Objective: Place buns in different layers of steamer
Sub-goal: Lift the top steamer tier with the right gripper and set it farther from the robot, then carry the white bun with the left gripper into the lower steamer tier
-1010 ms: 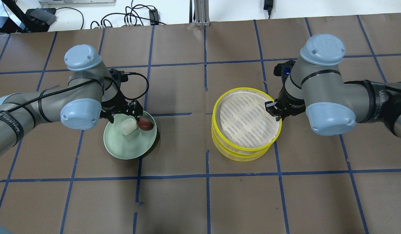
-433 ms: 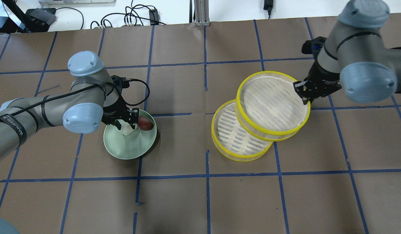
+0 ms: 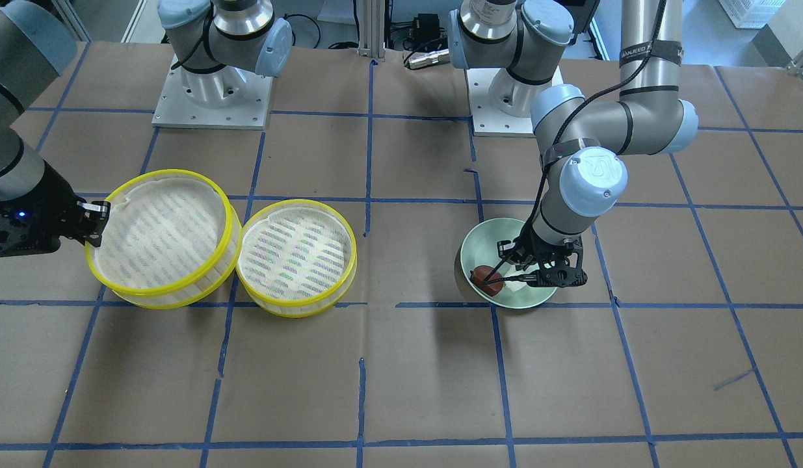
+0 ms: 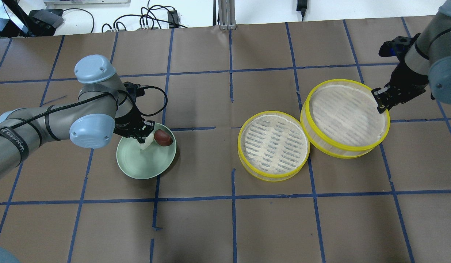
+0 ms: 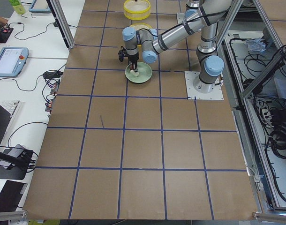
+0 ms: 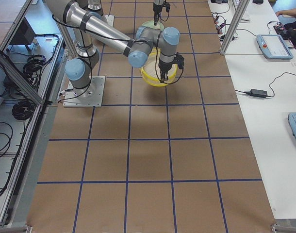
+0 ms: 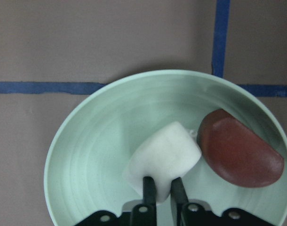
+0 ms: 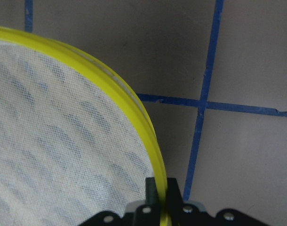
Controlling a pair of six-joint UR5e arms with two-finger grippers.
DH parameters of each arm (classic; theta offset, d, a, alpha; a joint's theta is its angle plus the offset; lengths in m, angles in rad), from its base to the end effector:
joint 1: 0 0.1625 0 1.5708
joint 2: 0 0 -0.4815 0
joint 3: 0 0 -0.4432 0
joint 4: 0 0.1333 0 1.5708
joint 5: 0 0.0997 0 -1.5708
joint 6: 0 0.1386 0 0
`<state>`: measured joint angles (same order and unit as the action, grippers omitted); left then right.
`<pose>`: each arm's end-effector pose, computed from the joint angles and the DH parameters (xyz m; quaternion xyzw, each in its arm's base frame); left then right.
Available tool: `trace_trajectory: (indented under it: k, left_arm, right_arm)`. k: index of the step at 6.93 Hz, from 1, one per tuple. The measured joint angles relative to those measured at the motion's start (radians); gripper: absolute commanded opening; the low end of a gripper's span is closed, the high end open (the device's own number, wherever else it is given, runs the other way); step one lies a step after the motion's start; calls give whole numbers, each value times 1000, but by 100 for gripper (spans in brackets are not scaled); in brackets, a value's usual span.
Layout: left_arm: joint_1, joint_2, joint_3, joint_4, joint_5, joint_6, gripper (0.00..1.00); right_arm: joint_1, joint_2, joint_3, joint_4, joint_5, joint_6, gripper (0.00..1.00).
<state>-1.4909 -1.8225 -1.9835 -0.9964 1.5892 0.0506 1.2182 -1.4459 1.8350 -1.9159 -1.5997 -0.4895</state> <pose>-0.0860 -0.5643 0.2086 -0.0142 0.9988 0.0455 0.0062 -0.0733 -0.5735 0.3293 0.0687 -0.9973 -0.0260 0.0042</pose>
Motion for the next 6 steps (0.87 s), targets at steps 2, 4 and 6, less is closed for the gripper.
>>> trace_trajectory:
  k: [2,4,6]
  left_arm:
    - [-11,67,30,-26,-1,-24,0]
    - [-90,134,74,-92,-38,-164,0]
    - [-248,130,103,-80,-58,-513,0]
  right_arm:
    - [-15,12,0,-5,-3,-32,8]
    - [-70,16,15,12,77,-49,8]
    - [-121,21,36,23,151,-80,8]
